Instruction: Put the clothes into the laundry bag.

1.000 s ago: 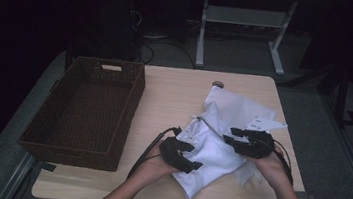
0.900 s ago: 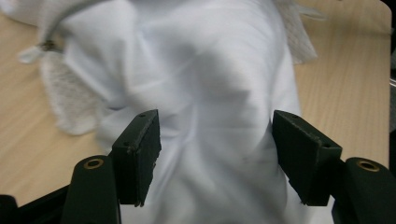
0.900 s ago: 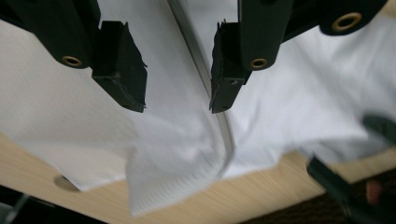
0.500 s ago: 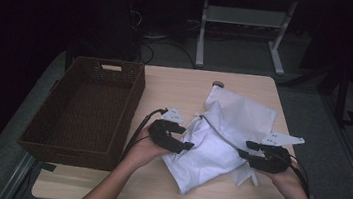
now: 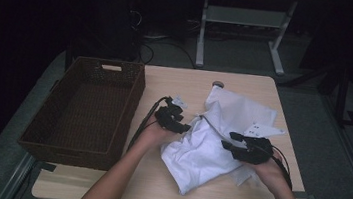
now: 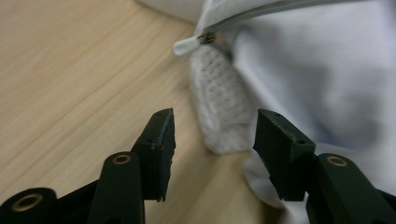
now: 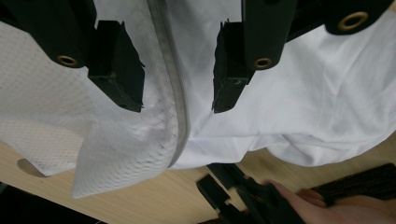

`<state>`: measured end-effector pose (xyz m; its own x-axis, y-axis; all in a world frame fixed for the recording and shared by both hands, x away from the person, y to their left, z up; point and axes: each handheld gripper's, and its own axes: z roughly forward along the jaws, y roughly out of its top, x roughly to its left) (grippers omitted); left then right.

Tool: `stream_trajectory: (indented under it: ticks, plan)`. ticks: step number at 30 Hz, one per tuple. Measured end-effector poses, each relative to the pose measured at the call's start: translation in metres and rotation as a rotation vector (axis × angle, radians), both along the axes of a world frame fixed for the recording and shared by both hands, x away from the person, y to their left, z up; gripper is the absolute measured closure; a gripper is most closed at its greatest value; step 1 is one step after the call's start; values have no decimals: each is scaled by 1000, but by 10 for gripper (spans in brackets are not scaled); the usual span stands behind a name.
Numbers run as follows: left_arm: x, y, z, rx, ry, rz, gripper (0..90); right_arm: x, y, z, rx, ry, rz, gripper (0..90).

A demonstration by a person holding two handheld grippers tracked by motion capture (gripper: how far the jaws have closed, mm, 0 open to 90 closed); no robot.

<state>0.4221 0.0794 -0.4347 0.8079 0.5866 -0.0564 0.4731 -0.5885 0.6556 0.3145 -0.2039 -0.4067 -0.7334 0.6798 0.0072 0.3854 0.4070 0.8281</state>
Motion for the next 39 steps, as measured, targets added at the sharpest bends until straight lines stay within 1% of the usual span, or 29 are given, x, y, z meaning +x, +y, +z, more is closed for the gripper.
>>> stream_trajectory:
  ticks: [1,2,3,4,6,7,8,10,11,12,15,16,18,20,21,22,23,24,26,28,29,30,31,32,33,36,37,38,39]
  plan:
    - [9,-4,-8,8,35,-6,507,1,2,0,-2,0,2,525]
    - [13,-7,-13,13,46,-13,524,1,3,0,-4,0,4,526]
    - [15,-9,-16,23,44,-23,545,1,5,-1,-7,1,7,527]
    - [16,-12,-18,31,53,-35,595,1,5,-2,-11,0,9,528]
    - [15,-14,-21,62,60,-47,788,0,5,-2,-14,1,3,532]
    - [13,-13,-20,61,62,-59,865,0,4,-1,-15,-5,-1,532]
    - [10,-12,-19,51,62,-62,878,-1,3,0,-10,-6,-8,532]
    - [7,-10,-16,44,57,-66,881,-2,3,2,3,-14,-1,548]
    - [-2,-5,-11,29,44,-73,881,-3,3,3,11,-11,4,570]
    - [-7,-2,-9,25,40,-81,881,-3,5,4,19,-11,16,593]
    - [-22,4,-5,21,33,-95,881,-5,16,7,29,6,60,692]
    - [-26,6,-4,21,33,-100,880,-6,21,8,32,3,71,720]
    - [-33,9,-5,15,32,-103,881,-4,34,10,36,8,100,773]
    - [-36,12,-6,-2,40,-106,881,0,51,10,34,18,135,813]
    - [-38,12,-7,-2,39,-107,881,2,61,9,31,25,156,828]
    - [-38,12,-7,-2,39,-107,881,2,61,9,31,25,156,828]
    - [-39,13,-8,-5,43,-108,881,5,72,7,16,34,172,842]
    - [-39,13,-8,1,44,-114,882,12,91,-3,-36,52,178,867]
    - [-43,13,-7,2,53,-119,886,19,103,-15,-107,74,150,890]
    - [-46,15,-6,2,57,-121,889,26,106,-25,-154,87,117,893]
    - [-46,15,-6,2,57,-121,889,26,106,-25,-154,87,117,893]
    - [-47,16,-5,8,63,-127,889,29,106,-29,-170,93,97,894]
    - [-49,17,-5,11,65,-132,889,32,105,-32,-175,97,86,895]
    - [-51,18,-5,23,72,-141,890,36,102,-35,-181,99,62,895]
    - [-55,20,-5,33,80,-149,891,37,101,-36,-184,96,52,895]
    - [-59,21,-6,34,88,-150,891,40,99,-37,-181,94,36,896]
    - [-62,23,-8,50,100,-145,891,41,98,-37,-186,85,3,896]
    - [-62,23,-8,50,100,-145,891,41,98,-37,-186,85,3,896]
    - [-63,26,-11,59,108,-145,890,42,96,-37,-174,88,-10,896]
